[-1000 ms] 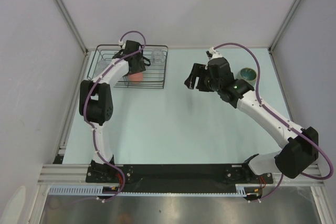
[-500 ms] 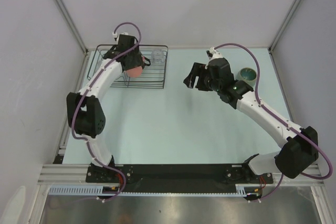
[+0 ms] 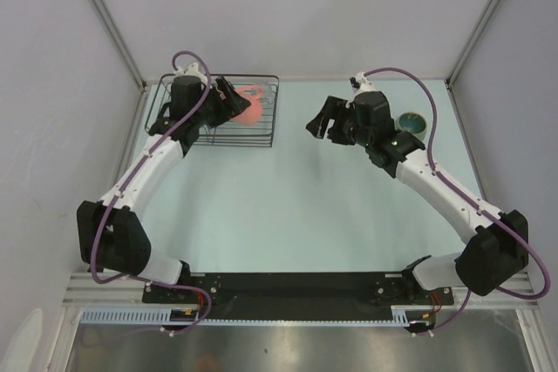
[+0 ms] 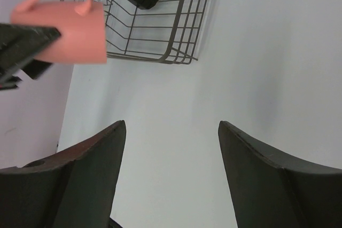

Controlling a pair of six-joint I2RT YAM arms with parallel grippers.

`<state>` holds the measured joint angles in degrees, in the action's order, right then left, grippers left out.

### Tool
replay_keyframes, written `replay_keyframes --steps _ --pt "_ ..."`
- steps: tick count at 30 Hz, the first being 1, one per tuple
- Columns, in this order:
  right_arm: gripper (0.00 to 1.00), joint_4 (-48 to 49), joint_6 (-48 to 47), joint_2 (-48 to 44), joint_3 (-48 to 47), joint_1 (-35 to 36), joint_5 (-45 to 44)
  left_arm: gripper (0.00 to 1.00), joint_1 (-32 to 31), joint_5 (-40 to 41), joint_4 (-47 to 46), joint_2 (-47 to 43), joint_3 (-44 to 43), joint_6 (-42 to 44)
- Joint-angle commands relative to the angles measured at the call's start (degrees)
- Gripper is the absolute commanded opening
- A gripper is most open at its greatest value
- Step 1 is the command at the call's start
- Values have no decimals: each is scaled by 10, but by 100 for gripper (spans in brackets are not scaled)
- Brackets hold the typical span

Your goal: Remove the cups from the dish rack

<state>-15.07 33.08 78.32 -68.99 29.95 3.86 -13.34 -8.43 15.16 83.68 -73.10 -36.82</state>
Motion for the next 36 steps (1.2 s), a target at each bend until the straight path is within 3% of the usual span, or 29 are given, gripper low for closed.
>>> replay_keyframes --steps 1,5,9,15,23,36 --pt "76 61 35 0 3 -24 51 1 11 -139 -223 -59 97 -118" --pt "77 109 90 -4 26 -45 95 0 17 -212 -349 -65 151 -193" --pt "78 245 178 -8 79 -75 193 0 19 -243 -475 -60 204 -282" --pt "77 431 281 -13 162 -86 265 0 19 -281 -724 -14 272 -439" --pt "76 538 322 0 159 -63 284 0 17 -303 -756 -14 291 -456" --pt "75 565 316 84 84 -9 273 0 10 -320 -775 -20 304 -472"
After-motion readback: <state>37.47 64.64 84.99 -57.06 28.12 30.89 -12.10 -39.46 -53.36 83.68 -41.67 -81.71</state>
